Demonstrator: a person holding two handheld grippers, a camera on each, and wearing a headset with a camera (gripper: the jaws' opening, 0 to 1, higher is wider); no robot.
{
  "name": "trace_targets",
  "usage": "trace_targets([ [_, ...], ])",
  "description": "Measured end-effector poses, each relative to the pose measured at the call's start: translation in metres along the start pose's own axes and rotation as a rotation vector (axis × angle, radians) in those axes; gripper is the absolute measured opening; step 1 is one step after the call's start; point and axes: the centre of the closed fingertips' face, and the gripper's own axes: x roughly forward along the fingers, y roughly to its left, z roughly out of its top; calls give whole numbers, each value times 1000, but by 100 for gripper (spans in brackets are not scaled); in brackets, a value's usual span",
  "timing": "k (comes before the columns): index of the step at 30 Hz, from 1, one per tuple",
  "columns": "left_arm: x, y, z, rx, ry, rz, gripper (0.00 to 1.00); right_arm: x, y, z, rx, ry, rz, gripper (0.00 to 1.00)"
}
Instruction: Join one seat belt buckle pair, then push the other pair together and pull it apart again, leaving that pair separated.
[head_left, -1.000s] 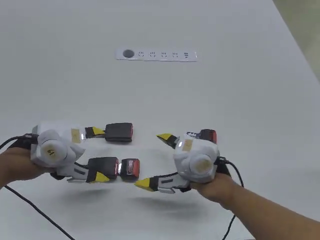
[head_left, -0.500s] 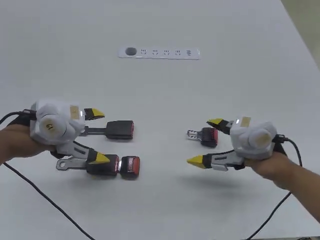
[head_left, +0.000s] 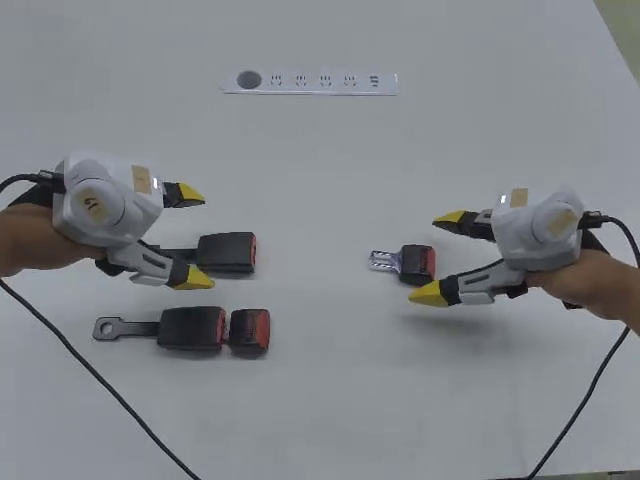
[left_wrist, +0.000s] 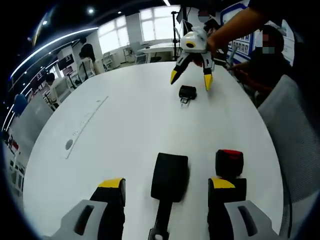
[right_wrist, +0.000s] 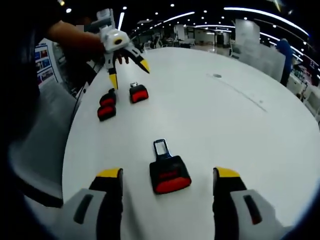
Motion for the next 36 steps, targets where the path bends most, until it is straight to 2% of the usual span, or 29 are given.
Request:
trace_targets([
  [4, 15, -2, -6, 5, 22, -39, 68, 4, 5, -4, 0, 21, 34, 73],
  [7, 21, -1, -11, 21, 39, -48, 66, 8, 9, -11, -27, 63, 53, 68],
  [9, 25, 1, -15, -5, 40, -55, 62, 10, 11, -10, -33, 64, 67, 68],
  [12, 31, 2, -22, 2, 60, -59, 56, 11, 9, -8, -51, 60, 67, 65],
  [15, 33, 4, -24, -20, 50, -63, 49, 10, 4, -7, -48, 63, 60, 59],
  [16, 33, 2, -25, -20, 55, -72, 48, 10, 4, -8, -62, 73, 64, 55],
  [18, 33, -2, -32, 23, 86, -90, 47, 10, 5, -8, -67, 69, 76, 53],
  [19, 33, -3, -26, 6, 54, -106, 45, 10, 5, -8, -64, 67, 79, 53],
  [21, 33, -2, -29, 8, 64, -101, 45, 10, 5, -8, -63, 68, 85, 53],
  [25, 34, -1, -29, 35, 64, -118, 44, 11, 10, -8, -113, 79, 102, 48],
  [27, 35, -1, -29, 42, 70, -125, 43, 12, 14, -8, -133, 82, 111, 43],
  [29, 35, 1, -30, 45, 82, -127, 41, 11, 10, -11, -189, 93, 95, 36],
  [33, 34, -3, -30, 92, 109, -146, 34, 10, 9, -11, -178, 84, 118, 36],
  [36, 34, -3, -29, 99, 113, -151, 34, 10, 8, -11, -162, 77, 131, 35],
])
